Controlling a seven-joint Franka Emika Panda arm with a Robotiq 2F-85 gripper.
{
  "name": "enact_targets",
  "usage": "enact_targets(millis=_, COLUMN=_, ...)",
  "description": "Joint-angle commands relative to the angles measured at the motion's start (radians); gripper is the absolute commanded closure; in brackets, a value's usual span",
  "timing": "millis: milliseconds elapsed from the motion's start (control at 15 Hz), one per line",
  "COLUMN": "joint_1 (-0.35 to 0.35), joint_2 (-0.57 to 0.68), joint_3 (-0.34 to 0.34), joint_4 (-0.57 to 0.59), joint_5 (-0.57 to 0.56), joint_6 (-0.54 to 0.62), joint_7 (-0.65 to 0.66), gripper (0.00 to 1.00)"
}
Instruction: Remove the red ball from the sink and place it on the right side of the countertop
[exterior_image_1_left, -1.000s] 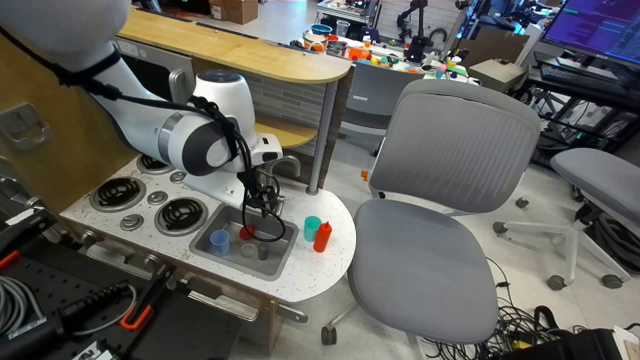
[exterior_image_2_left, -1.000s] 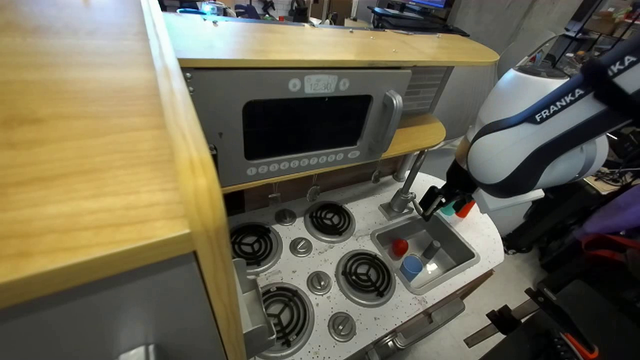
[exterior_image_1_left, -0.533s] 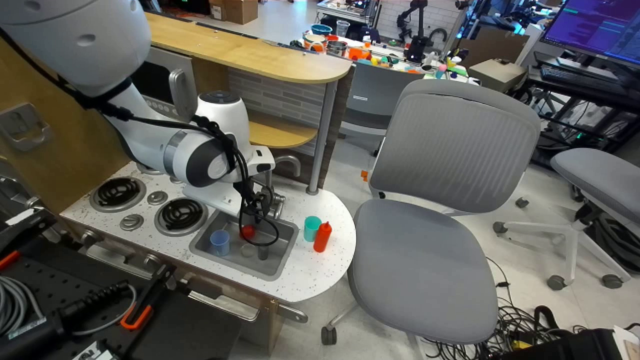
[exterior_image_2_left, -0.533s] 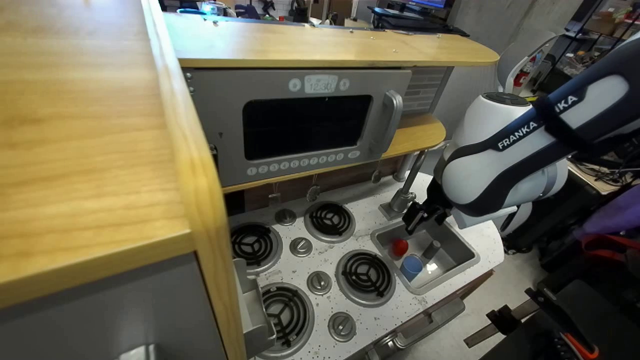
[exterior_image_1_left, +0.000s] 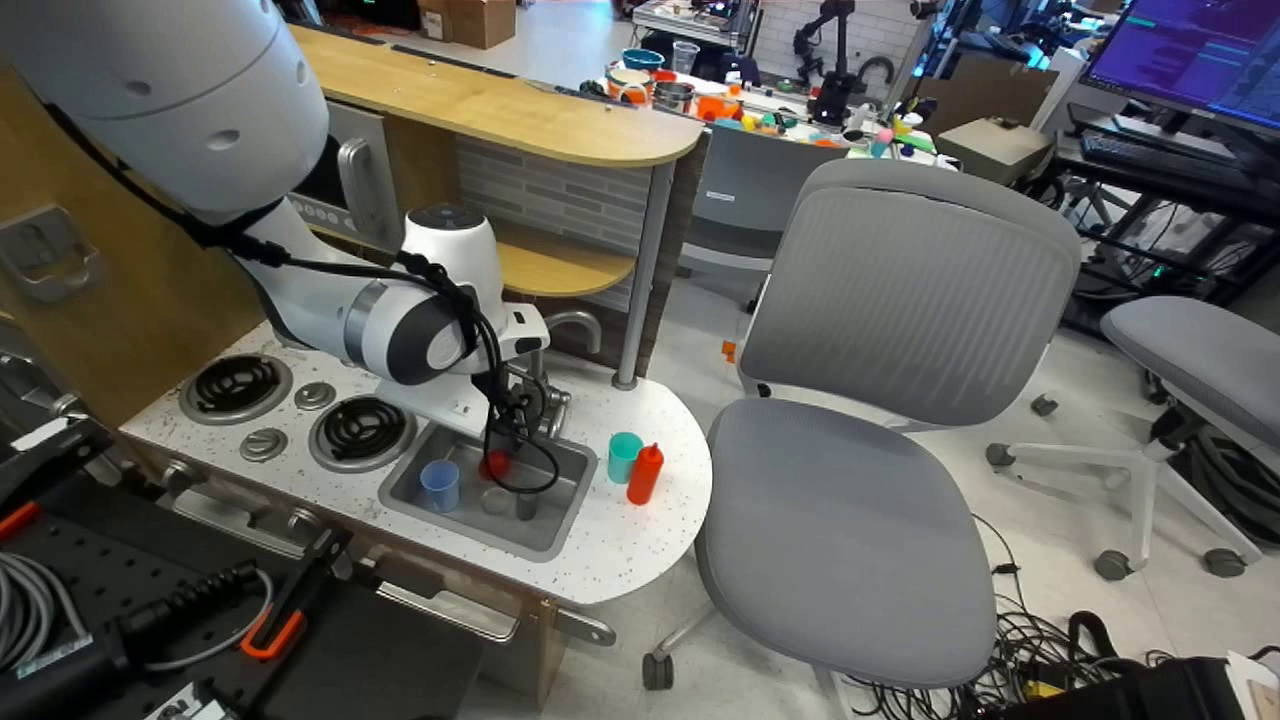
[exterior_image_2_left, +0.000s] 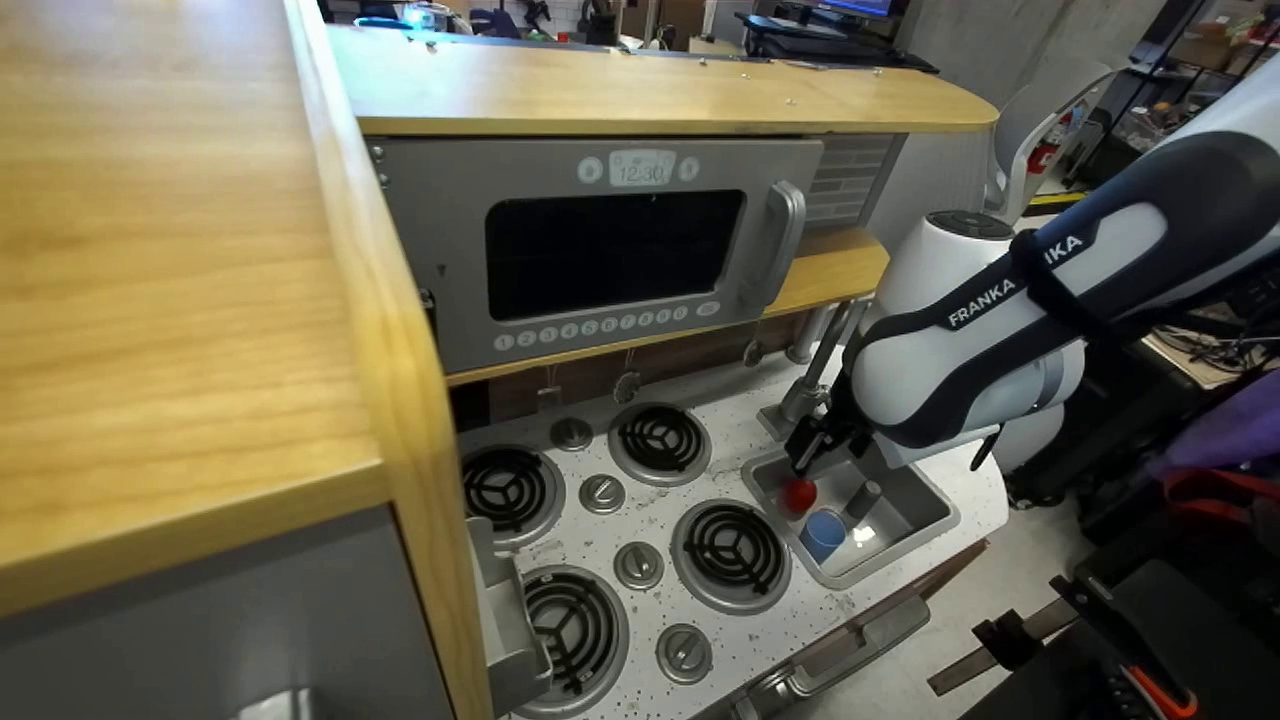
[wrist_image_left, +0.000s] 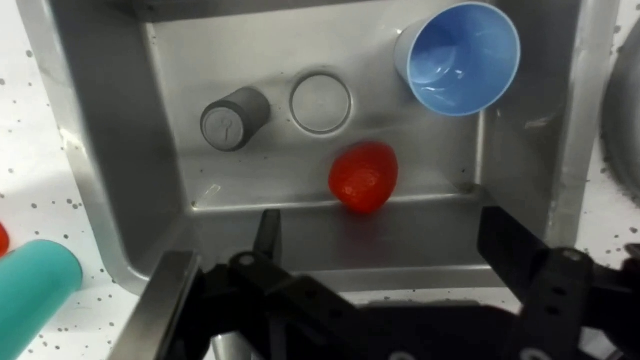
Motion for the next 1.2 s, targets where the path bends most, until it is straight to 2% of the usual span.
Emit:
enact_targets(millis=0, joint_1=0.01, joint_2=0.057, joint_3=-0.005, joint_4=0.08, joint_5=0.016, joint_6=-0.049, joint_7=-0.005, gripper=0.0)
enact_targets(millis=533, joint_1=0.02, joint_2=0.141, joint_3=-0.023, joint_4=0.2, joint_5=0.019, joint_6=-0.138, joint_7=0.022, gripper=0.0)
enact_targets(millis=1133, joint_1=0.041, joint_2=0.232, joint_3=-0.049, joint_4=0.288, joint_5=0.013, joint_6=-0.149, joint_7=0.051, gripper=0.0)
